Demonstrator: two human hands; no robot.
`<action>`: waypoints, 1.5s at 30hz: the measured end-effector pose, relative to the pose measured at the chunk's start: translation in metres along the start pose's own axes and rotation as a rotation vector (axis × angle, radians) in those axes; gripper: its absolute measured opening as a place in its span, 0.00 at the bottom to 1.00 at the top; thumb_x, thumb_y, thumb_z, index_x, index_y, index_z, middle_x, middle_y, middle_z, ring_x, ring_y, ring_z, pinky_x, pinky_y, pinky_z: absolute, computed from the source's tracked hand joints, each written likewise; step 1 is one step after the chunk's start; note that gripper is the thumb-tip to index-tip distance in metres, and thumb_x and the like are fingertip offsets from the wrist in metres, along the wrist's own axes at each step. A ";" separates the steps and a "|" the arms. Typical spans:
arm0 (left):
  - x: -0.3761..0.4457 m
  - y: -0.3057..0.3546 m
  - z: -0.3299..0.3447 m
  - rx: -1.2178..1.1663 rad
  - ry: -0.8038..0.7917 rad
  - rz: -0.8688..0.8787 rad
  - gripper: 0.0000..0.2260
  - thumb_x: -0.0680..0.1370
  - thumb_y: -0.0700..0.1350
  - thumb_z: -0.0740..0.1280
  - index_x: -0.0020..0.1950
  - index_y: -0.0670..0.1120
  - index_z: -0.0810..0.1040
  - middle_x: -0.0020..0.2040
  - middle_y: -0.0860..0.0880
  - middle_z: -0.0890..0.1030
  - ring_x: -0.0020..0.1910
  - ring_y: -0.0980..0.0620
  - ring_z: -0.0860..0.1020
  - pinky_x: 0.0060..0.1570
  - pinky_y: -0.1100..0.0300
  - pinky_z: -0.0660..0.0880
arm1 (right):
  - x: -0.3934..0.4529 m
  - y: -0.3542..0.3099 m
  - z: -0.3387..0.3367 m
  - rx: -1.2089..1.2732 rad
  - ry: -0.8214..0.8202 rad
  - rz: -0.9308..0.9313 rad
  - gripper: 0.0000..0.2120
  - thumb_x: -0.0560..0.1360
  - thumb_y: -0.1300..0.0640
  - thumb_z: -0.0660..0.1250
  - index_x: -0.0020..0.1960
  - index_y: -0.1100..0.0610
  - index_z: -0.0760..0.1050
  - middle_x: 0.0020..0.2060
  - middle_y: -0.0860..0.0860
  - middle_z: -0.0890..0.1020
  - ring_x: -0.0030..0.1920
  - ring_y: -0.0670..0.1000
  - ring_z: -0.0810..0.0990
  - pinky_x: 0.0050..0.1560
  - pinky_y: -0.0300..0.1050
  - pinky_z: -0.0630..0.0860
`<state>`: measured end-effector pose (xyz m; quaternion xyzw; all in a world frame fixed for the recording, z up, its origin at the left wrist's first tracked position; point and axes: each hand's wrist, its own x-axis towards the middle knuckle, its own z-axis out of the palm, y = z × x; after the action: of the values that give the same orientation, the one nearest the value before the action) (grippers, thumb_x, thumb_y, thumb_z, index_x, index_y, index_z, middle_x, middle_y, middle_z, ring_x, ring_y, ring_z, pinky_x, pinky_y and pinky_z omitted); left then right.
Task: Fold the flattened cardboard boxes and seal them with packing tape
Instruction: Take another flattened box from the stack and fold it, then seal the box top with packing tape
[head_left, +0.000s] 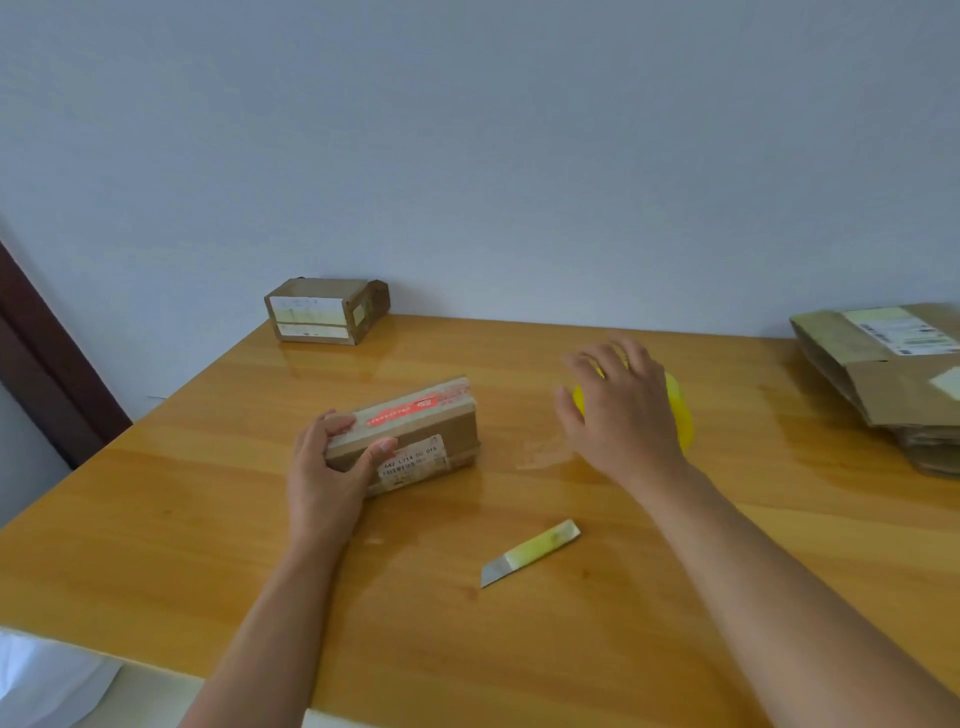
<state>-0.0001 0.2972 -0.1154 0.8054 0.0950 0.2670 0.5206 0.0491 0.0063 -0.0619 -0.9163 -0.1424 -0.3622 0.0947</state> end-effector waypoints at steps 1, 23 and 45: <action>0.000 0.001 0.001 0.008 0.003 -0.001 0.23 0.66 0.59 0.74 0.58 0.55 0.74 0.64 0.56 0.71 0.61 0.52 0.72 0.60 0.47 0.77 | 0.001 0.011 -0.005 -0.037 -0.031 0.054 0.23 0.75 0.45 0.56 0.58 0.58 0.80 0.57 0.55 0.81 0.67 0.63 0.72 0.60 0.59 0.72; 0.005 -0.002 0.017 0.150 0.002 0.008 0.20 0.77 0.57 0.68 0.64 0.49 0.70 0.64 0.49 0.71 0.61 0.50 0.73 0.59 0.48 0.76 | -0.022 0.053 -0.001 0.442 -0.246 0.461 0.38 0.71 0.36 0.71 0.75 0.50 0.64 0.67 0.56 0.67 0.67 0.59 0.68 0.60 0.54 0.72; 0.020 0.008 0.037 0.256 -0.262 0.122 0.20 0.82 0.58 0.55 0.66 0.45 0.65 0.63 0.50 0.65 0.58 0.53 0.69 0.52 0.60 0.69 | 0.004 0.015 -0.057 0.462 0.052 0.088 0.34 0.72 0.33 0.67 0.66 0.58 0.72 0.53 0.58 0.72 0.54 0.57 0.73 0.49 0.47 0.70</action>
<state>0.0351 0.2736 -0.1133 0.8971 0.0107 0.1767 0.4048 0.0205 -0.0230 -0.0186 -0.8660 -0.1792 -0.3388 0.3212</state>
